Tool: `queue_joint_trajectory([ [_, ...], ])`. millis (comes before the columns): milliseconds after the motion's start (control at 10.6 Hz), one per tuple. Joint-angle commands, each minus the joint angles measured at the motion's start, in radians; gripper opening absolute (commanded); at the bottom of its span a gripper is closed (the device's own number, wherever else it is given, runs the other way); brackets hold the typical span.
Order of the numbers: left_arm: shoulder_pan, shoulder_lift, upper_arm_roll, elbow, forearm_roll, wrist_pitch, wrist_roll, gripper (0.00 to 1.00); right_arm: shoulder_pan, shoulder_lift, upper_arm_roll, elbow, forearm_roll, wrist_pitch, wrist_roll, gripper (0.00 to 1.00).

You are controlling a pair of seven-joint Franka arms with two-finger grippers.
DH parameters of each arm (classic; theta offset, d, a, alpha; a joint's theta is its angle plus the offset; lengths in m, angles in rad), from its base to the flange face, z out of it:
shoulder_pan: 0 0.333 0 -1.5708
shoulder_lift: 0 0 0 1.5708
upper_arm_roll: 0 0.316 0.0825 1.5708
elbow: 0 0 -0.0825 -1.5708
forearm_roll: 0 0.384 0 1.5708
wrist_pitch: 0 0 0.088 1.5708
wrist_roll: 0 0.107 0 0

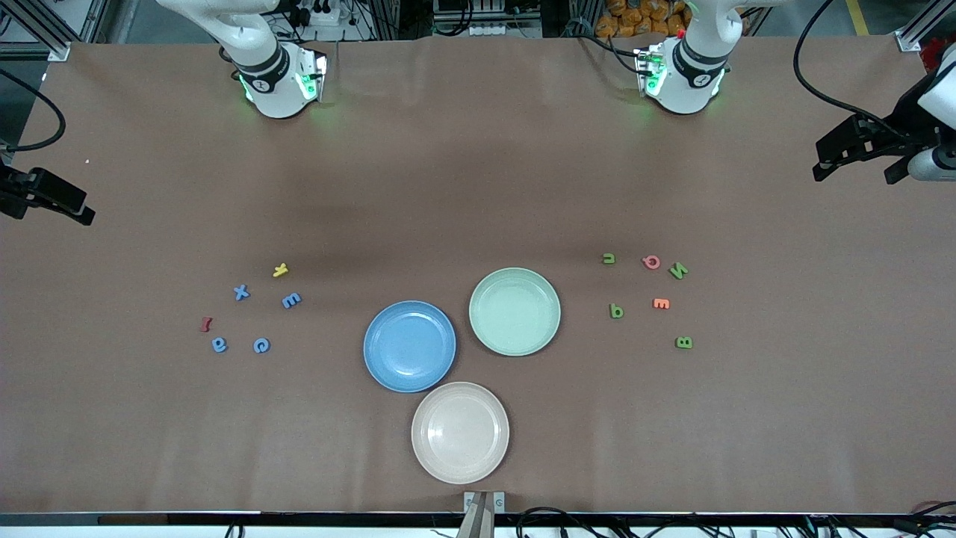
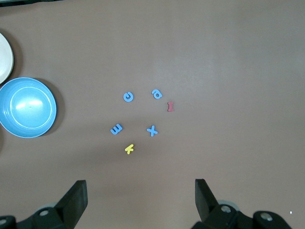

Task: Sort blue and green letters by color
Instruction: 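Move the left gripper toward the green letters while the right gripper reaches blue letters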

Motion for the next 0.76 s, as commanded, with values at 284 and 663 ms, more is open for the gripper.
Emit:
queue_joint_trajectory([
  [284,-0.007,0.037,-0.001,-0.061,0.014,0.004,-0.166,1.00,-0.001,-0.010,0.006,-0.018,-0.005,-0.005,0.003,1.00],
  [663,-0.029,0.066,-0.032,-0.278,0.023,0.282,-0.189,1.00,-0.001,-0.016,0.006,-0.162,-0.005,0.140,-0.023,1.00],
])
